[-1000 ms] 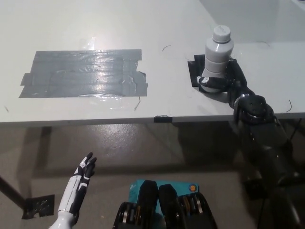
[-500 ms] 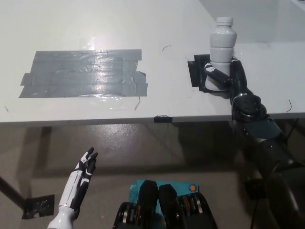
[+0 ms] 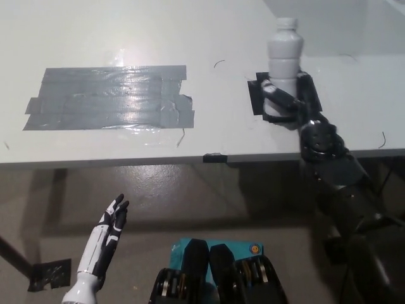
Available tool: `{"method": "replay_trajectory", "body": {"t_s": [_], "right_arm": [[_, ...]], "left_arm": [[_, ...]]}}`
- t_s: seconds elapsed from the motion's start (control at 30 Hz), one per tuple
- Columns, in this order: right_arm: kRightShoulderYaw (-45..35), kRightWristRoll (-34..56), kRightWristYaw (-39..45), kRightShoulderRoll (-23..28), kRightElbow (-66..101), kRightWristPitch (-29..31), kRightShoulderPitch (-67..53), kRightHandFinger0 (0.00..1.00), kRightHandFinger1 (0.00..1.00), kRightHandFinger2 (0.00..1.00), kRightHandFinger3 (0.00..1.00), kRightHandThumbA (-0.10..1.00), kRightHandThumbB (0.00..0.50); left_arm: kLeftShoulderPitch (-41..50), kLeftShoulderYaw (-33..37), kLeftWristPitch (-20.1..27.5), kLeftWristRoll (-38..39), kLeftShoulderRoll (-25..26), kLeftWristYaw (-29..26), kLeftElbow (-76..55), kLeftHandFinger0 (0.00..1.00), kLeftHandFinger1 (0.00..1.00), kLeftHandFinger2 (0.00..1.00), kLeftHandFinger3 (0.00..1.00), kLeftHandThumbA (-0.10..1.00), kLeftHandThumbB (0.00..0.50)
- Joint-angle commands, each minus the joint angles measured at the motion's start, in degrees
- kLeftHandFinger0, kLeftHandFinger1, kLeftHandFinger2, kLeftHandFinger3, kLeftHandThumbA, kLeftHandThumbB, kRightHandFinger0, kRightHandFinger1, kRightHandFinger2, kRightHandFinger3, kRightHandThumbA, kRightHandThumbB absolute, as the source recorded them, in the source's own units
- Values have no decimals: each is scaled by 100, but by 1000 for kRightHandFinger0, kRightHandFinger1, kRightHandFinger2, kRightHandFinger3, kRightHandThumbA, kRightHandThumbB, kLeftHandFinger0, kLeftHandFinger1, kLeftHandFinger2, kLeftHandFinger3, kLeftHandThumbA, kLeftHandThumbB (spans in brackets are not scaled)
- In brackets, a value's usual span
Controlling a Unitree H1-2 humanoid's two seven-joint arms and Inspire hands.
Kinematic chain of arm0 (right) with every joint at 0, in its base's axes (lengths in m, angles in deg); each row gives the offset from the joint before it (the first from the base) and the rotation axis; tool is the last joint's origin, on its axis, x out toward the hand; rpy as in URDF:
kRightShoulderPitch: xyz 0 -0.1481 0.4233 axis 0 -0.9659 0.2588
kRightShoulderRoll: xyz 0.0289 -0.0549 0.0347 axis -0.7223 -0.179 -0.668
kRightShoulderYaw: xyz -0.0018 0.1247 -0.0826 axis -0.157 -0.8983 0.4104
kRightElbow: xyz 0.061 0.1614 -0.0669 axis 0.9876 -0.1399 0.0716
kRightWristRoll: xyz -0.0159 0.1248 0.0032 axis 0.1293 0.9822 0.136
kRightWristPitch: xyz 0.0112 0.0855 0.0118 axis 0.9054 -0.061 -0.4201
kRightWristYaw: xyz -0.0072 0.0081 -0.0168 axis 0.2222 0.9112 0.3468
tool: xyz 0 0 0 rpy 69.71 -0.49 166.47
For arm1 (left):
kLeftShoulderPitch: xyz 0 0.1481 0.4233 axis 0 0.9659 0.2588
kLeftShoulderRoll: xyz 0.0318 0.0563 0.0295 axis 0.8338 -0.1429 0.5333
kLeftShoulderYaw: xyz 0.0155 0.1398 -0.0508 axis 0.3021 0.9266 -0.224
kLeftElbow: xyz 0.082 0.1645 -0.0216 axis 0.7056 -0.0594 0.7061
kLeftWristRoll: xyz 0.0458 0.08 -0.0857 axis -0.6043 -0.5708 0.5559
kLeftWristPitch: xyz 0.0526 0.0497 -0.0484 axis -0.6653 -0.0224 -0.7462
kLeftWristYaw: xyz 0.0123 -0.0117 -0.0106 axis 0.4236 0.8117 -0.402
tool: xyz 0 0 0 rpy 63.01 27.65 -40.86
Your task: A white bottle is kept in the middle of the desk infront of the robot and the robot picks it up with its right hand and passes it to a person
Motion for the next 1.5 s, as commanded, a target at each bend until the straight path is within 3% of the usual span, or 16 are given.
{"method": "replay_trajectory", "body": {"t_s": [0.0,0.13,0.23,0.3,0.5,0.7,0.87,0.97,1.0,1.03,1.07,1.1,1.13,1.17,1.27,1.47], "right_arm": [[286,-273,83,-225,805,7,277,109,550,887,875,-100,179],[429,-324,92,-298,918,39,289,20,394,771,761,-100,177],[473,-310,99,-348,795,115,353,0,371,783,766,-100,175],[493,-311,111,-374,652,119,427,0,417,863,824,-100,162],[542,-344,74,-428,244,-77,591,0,514,841,859,-100,152],[579,-389,44,-450,-280,-41,733,11,537,850,870,-100,158],[549,-347,61,-450,-532,-51,811,0,520,810,807,-100,172],[539,-333,96,-439,-552,-100,854,32,558,858,850,-100,168],[543,-342,65,-441,-549,-72,854,127,669,977,952,-100,226],[548,-345,87,-436,-538,-52,859,626,1000,1000,1000,64,272],[499,-260,299,-414,-521,-14,863,774,1000,1000,1000,249,331],[457,-179,526,-396,-510,59,857,926,1000,1000,1000,348,393],[458,-158,688,-379,-501,119,846,1000,1000,1000,1000,473,462],[457,-132,890,-356,-485,179,835,1000,1000,1000,1000,524,492],[609,-293,1038,-309,-364,124,831,1000,1000,1000,1000,697,500],[784,-483,894,-261,87,55,714,1000,1000,1000,1000,765,500]], "left_arm": [[-141,7,152,21,80,24,-77,1000,1000,1000,1000,960,121],[-150,15,143,-3,100,28,-68,1000,1000,1000,1000,982,142],[-153,8,97,8,112,40,-121,1000,1000,1000,1000,968,157],[-175,8,108,-9,115,26,-115,1000,1000,1000,1000,959,154],[-210,31,100,3,108,40,-105,1000,1000,1000,1000,948,156],[-224,43,26,-9,100,46,-173,1000,1000,1000,1000,935,153],[-263,49,-15,29,124,85,-181,1000,1000,1000,1000,913,143],[-284,49,-22,39,132,91,-182,1000,1000,1000,1000,910,134],[-285,47,-22,43,129,86,-185,1000,1000,1000,1000,906,127],[-283,45,-21,42,126,79,-193,1000,1000,1000,1000,901,122],[-292,50,-49,47,125,90,-205,1000,1000,1000,1000,901,121],[-292,53,-70,61,124,104,-223,1000,1000,1000,1000,902,119],[-288,56,-65,55,128,105,-225,1000,1000,1000,1000,910,116],[-285,60,-53,42,135,102,-221,1000,1000,1000,1000,910,112],[-293,63,-71,2,132,67,-220,1000,1000,1000,1000,906,112],[-293,67,-113,17,134,76,-226,1000,1000,1000,1000,918,115]]}}
